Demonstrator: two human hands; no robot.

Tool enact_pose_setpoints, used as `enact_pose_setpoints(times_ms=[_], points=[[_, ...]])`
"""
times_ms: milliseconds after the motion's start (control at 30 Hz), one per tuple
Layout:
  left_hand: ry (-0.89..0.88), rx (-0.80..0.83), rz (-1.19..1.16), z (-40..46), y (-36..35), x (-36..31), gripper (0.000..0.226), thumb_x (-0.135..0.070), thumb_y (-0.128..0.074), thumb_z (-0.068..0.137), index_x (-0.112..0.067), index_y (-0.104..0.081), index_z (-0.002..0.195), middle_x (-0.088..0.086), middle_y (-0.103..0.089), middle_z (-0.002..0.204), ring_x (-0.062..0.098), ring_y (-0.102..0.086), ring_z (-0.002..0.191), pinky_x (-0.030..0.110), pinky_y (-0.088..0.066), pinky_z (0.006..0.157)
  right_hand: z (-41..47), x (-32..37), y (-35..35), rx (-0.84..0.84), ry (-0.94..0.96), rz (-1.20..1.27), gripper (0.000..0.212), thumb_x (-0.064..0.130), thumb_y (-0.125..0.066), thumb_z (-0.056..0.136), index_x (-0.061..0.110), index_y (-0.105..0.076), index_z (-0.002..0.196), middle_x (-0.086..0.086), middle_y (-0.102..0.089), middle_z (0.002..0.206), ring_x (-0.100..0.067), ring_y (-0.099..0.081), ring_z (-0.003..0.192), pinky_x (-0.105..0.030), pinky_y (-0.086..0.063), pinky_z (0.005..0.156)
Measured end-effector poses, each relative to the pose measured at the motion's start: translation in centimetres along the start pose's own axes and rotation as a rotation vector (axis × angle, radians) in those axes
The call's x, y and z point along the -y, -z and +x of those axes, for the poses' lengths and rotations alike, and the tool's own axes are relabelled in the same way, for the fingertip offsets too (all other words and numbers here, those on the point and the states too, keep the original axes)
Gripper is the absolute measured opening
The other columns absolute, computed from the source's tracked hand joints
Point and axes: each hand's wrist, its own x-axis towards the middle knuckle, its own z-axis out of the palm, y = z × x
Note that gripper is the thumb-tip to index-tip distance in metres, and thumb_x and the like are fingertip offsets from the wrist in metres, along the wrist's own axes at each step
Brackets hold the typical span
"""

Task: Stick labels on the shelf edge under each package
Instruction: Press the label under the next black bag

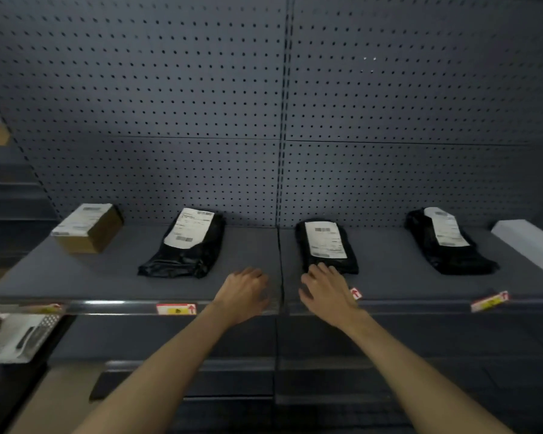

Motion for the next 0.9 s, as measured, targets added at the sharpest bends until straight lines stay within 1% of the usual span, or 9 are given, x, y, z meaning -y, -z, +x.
enact_pose_setpoints(times_ms=[100, 233, 333, 467, 600, 700, 767, 800, 900], points=[[0.002, 0.029, 0.012, 2.6, -1.3, -5.3, 0.026, -0.038, -0.058, 0.086, -0.014, -0.061, 0.093, 0.006, -0.065, 0.100, 0.026, -0.059, 0.097, 0.036, -0.048, 0.070, -2.7, -4.7, 0.1, 0.035, -0.002, -0.001, 0.022, 0.027, -0.060, 0.086, 0.006, -0.065, 0.087, -0.012, -0.062, 0.090, -0.029, -0.054, 0.084, -0.040, -0.044, 0.076], [-0.020, 0.085, 0.051, 5.4, -2.5, -10.8, 0.032, -0.039, -0.057, 0.088, -0.010, -0.062, 0.100, 0.007, -0.063, 0.107, 0.026, -0.055, 0.105, 0.039, -0.048, 0.077, -5.0, -8.9, 0.5, 0.078, 0.003, -0.001, 0.017, 0.024, -0.065, 0.083, 0.007, -0.065, 0.085, -0.012, -0.061, 0.088, -0.029, -0.056, 0.081, -0.039, -0.044, 0.073], [0.016, 0.130, 0.075, 7.0, -3.7, -13.1, 0.029, -0.033, -0.057, 0.090, -0.009, -0.062, 0.104, 0.009, -0.061, 0.111, 0.026, -0.053, 0.109, 0.039, -0.047, 0.077, -5.8, -10.4, 0.1, 0.076, 0.016, 0.030, 0.014, 0.019, -0.075, 0.075, 0.010, -0.064, 0.076, -0.008, -0.063, 0.079, -0.025, -0.058, 0.072, -0.035, -0.048, 0.065], [0.057, 0.130, 0.095, 8.1, -4.6, -14.3, 0.025, -0.026, -0.053, 0.093, -0.009, -0.059, 0.109, 0.009, -0.061, 0.113, 0.026, -0.052, 0.109, 0.039, -0.044, 0.082, -5.7, -11.1, -0.5, 0.075, 0.032, 0.085, 0.006, 0.010, -0.069, 0.079, 0.010, -0.063, 0.079, -0.010, -0.063, 0.085, -0.026, -0.058, 0.077, -0.036, -0.047, 0.068], [0.002, 0.080, 0.116, 7.7, -4.4, -14.4, 0.016, -0.020, -0.054, 0.090, -0.011, -0.062, 0.101, 0.009, -0.065, 0.103, 0.027, -0.057, 0.101, 0.037, -0.043, 0.084, -5.6, -11.3, -0.8, 0.080, 0.038, 0.153, 0.003, 0.003, -0.060, 0.085, 0.006, -0.060, 0.086, -0.014, -0.058, 0.095, -0.029, -0.055, 0.085, -0.038, -0.042, 0.074], [0.005, 0.122, 0.163, 6.9, -4.2, -14.7, 0.008, -0.017, -0.061, 0.084, -0.014, -0.068, 0.087, 0.006, -0.068, 0.090, 0.025, -0.062, 0.090, 0.036, -0.046, 0.078, -5.9, -11.5, -1.3, 0.101, 0.031, 0.260, 0.007, 0.000, -0.053, 0.090, 0.007, -0.055, 0.086, -0.013, -0.055, 0.097, -0.029, -0.054, 0.082, -0.035, -0.037, 0.066], [0.020, 0.179, 0.201, 6.5, -4.2, -15.1, 0.002, -0.016, -0.071, 0.075, -0.018, -0.070, 0.075, 0.001, -0.068, 0.080, 0.022, -0.063, 0.081, 0.032, -0.048, 0.070, -6.1, -11.7, -1.5, 0.129, 0.006, 0.356, 0.011, 0.000, -0.051, 0.092, 0.008, -0.052, 0.084, -0.012, -0.053, 0.096, -0.028, -0.055, 0.078, -0.037, -0.042, 0.063], [0.031, 0.184, 0.219, 6.4, -4.3, -15.1, 0.006, -0.017, -0.076, 0.070, -0.020, -0.070, 0.070, -0.001, -0.067, 0.077, 0.020, -0.062, 0.078, 0.031, -0.048, 0.067, -6.2, -11.9, -1.5, 0.144, -0.004, 0.395, 0.012, 0.002, -0.049, 0.094, 0.008, -0.052, 0.084, -0.011, -0.053, 0.095, -0.027, -0.056, 0.077, -0.040, -0.045, 0.065], [0.068, 0.154, 0.228, 6.4, -4.6, -15.1, 0.004, -0.016, -0.072, 0.076, -0.020, -0.071, 0.076, 0.000, -0.067, 0.084, 0.021, -0.060, 0.085, 0.032, -0.046, 0.071, -6.4, -12.5, -1.7, 0.160, -0.048, 0.479, 0.015, 0.009, -0.047, 0.097, 0.008, -0.055, 0.083, -0.008, -0.054, 0.092, -0.022, -0.055, 0.075, -0.041, -0.050, 0.070]])
